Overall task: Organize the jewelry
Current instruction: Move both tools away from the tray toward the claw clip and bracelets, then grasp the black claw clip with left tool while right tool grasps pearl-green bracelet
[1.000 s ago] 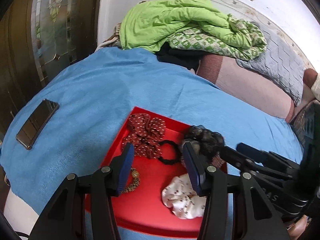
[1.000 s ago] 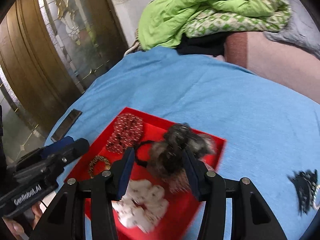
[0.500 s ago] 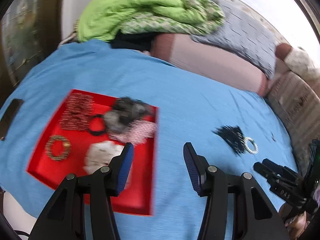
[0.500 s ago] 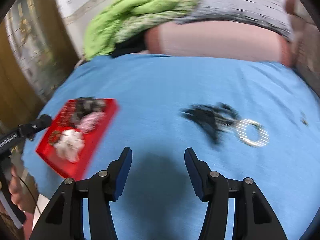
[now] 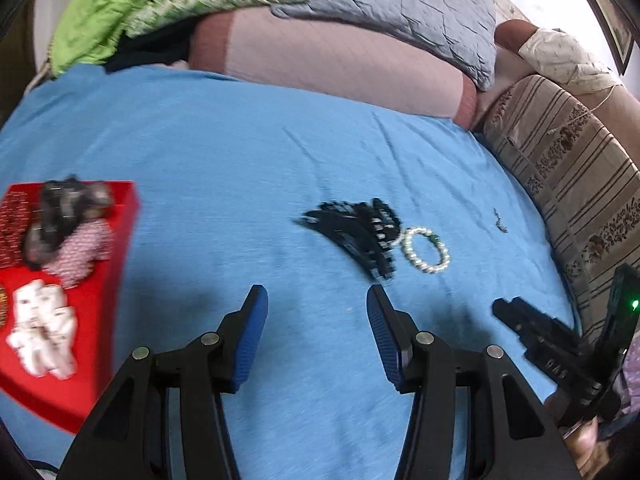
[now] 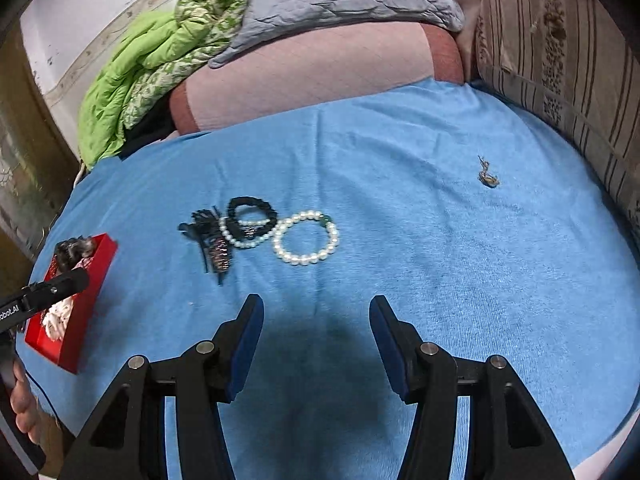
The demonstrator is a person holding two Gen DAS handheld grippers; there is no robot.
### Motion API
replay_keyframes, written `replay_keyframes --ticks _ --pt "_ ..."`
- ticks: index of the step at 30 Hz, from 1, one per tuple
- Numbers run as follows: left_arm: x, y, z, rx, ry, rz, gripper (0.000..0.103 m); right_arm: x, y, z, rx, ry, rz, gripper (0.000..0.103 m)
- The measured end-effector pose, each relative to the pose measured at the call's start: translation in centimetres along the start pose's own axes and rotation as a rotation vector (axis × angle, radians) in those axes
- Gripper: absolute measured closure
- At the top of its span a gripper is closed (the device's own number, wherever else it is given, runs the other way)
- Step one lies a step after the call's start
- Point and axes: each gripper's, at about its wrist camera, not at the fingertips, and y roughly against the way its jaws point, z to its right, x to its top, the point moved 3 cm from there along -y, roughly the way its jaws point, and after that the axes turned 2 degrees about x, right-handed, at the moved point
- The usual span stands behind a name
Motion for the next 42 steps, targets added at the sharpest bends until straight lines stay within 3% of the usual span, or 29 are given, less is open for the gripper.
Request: replay_keyframes --ticks 14,23,26,27,28,30,31,33,42 --pt "2.7 -8.7 4.1 -0.046 -0.007 -0.086 0.049 3.5 -5.6 0.8 -0.001 -0.014 -0.017 0.043" --pt "2.8 -11.1 4.4 -0.031 -0.020 -0.103 0.050 4.1 -9.4 1.6 -0.007 -0.044 -0.070 0.043" --pt "2.6 -11.5 4.0 -0.032 -0.017 -0.123 0.082 4.0 -10.2 1.8 -0.013 -0.049 -0.078 0.043" --pt "2.7 -11.4 3.9 -0.037 -0.015 -0.120 0.085 4.0 -10.3 1.8 -0.017 -0.045 -0.077 0.043" --pt "2.7 -11.2 3.8 -0.032 -0.016 -0.112 0.087 4.1 -10.4 1.7 -0.023 -0.037 -0.075 0.045" --pt "2.7 -11.0 3.3 -0.028 -0.015 -0.102 0.088 4.1 -10.6 1.4 -0.040 -0.016 -0.073 0.065" --pt "2.7 -10.7 2.9 -0.030 -0.010 -0.102 0.089 4.1 -10.8 1.3 -0.054 -0.001 -0.079 0.081" --pt "2.6 -10.4 2.4 -0.027 -0.005 -0.099 0.090 4.2 -11.0 1.1 -0.078 0.020 -0.082 0.089" --pt "1.1 -4.8 0.1 -0.038 -0.014 -0.026 0.093 2.7 -7.3 3.4 -0.104 -0.031 -0.082 0.093"
